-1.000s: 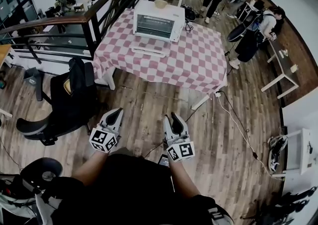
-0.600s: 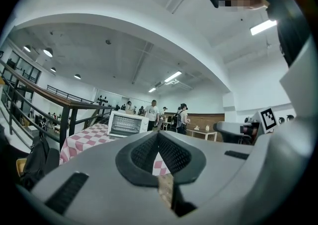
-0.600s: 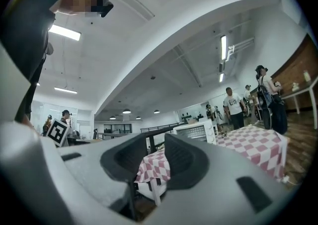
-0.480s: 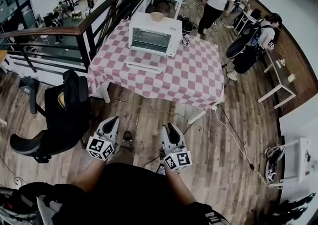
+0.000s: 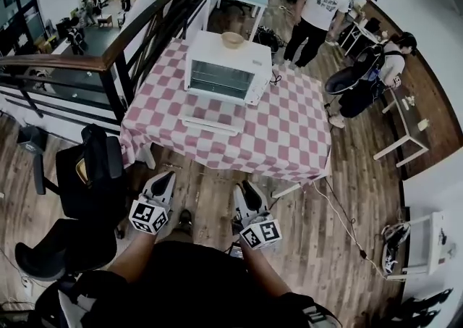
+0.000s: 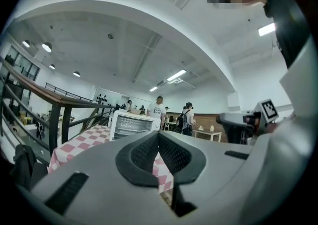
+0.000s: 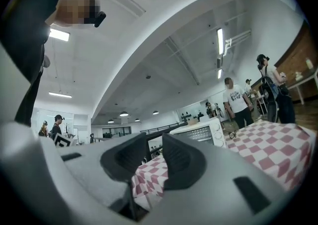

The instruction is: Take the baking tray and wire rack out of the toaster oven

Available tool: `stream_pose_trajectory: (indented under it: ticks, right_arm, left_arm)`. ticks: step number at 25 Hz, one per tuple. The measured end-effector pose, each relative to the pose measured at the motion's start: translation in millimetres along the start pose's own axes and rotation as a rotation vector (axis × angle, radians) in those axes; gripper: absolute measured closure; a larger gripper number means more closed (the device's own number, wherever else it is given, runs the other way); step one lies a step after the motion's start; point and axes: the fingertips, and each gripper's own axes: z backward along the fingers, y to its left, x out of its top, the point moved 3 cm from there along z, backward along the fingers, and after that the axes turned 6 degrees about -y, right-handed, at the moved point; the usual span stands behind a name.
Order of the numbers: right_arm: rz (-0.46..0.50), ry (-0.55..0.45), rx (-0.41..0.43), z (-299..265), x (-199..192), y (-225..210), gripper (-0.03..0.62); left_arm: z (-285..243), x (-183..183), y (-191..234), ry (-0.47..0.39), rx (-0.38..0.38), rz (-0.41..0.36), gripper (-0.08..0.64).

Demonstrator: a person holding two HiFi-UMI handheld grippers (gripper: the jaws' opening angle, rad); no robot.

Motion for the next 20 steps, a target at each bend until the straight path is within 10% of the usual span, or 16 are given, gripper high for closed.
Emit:
stream_pose_trajectory:
  ticks: [6, 20]
  right_arm:
    - [-0.036, 0.076, 0.037, -106.8, -18.5, -26.7, 0.489]
    - [-0.428, -0.095, -0.061, -234.5, -17.7, -95.1, 0.489]
  left_arm:
    - [-75.8, 10.2, 77.4, -0.015, -0.02, -0.01, 0.566]
    - [-191.5, 37.4, 153.5, -0.038, -0.063, -0.003, 0.566]
